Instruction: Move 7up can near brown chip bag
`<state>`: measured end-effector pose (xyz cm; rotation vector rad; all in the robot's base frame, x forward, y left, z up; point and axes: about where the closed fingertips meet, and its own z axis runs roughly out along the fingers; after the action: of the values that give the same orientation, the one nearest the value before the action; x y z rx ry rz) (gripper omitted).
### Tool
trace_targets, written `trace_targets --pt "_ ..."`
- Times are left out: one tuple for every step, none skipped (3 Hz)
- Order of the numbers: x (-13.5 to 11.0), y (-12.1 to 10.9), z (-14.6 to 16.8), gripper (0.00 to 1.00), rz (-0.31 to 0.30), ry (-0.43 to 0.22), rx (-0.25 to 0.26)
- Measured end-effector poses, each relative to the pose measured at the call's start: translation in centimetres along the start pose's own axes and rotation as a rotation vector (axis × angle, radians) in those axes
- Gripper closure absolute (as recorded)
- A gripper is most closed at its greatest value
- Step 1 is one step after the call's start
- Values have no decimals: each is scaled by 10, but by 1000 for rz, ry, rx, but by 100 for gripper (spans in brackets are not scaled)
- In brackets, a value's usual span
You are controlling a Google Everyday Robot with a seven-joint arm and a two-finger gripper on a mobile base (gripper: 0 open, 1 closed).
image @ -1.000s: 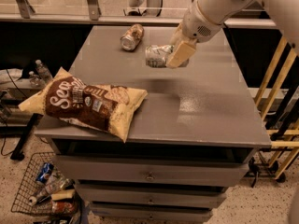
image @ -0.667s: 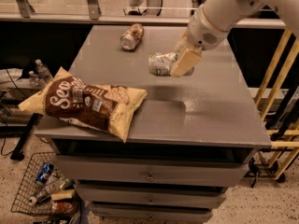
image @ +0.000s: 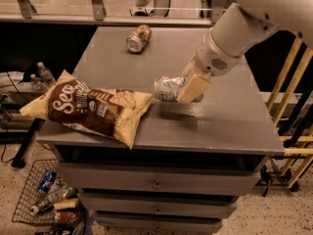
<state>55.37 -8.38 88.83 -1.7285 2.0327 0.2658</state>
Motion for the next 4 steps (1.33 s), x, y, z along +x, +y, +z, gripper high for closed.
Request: trace_targets --pt "-2 19 11 100 -1 5 -26" --pt "1 34 22 100 11 2 -51" --pt "0 42 31 100 7 -7 -72" --pt "-3 42 40 83 -1 -16 -92"
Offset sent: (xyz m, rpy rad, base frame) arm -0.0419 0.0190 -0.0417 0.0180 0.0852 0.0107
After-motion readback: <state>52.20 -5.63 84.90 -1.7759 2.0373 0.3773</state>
